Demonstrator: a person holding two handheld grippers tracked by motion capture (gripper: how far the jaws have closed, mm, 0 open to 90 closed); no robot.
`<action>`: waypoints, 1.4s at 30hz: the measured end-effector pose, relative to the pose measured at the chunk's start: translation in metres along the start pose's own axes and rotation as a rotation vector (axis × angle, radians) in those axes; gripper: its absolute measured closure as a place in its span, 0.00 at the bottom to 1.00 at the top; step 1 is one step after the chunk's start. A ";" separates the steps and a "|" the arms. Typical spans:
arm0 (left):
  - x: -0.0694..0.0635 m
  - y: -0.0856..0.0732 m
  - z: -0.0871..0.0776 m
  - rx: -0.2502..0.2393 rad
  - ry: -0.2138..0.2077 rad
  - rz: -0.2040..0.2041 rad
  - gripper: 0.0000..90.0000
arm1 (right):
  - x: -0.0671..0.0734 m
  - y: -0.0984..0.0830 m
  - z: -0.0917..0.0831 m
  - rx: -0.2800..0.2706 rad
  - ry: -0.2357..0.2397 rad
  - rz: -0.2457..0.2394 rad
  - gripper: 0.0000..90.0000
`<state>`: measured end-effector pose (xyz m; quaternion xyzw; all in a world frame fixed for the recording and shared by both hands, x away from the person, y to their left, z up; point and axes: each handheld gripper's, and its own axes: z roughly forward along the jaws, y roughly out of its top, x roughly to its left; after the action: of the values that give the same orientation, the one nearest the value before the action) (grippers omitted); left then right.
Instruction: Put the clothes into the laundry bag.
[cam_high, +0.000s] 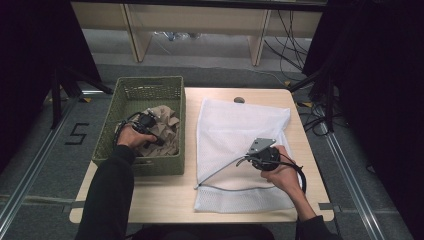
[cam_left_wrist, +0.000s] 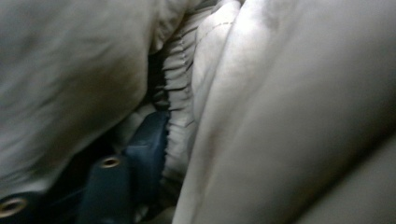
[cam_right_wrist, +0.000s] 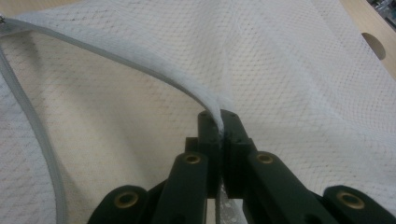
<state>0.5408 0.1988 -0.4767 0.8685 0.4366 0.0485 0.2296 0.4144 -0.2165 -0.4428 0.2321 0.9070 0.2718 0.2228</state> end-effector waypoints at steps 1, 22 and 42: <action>0.000 0.000 -0.001 -0.003 0.014 0.020 0.52 | 0.000 0.000 0.000 -0.004 0.002 0.000 0.99; -0.006 0.004 -0.038 -0.134 0.127 0.048 0.71 | -0.002 -0.001 0.000 -0.010 0.010 0.002 0.99; -0.023 -0.002 -0.138 -0.399 -0.043 -0.038 0.72 | -0.001 0.002 -0.004 -0.028 0.002 0.024 1.00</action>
<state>0.4859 0.2313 -0.3525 0.7983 0.4296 0.1109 0.4072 0.4136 -0.2172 -0.4381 0.2393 0.9006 0.2872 0.2218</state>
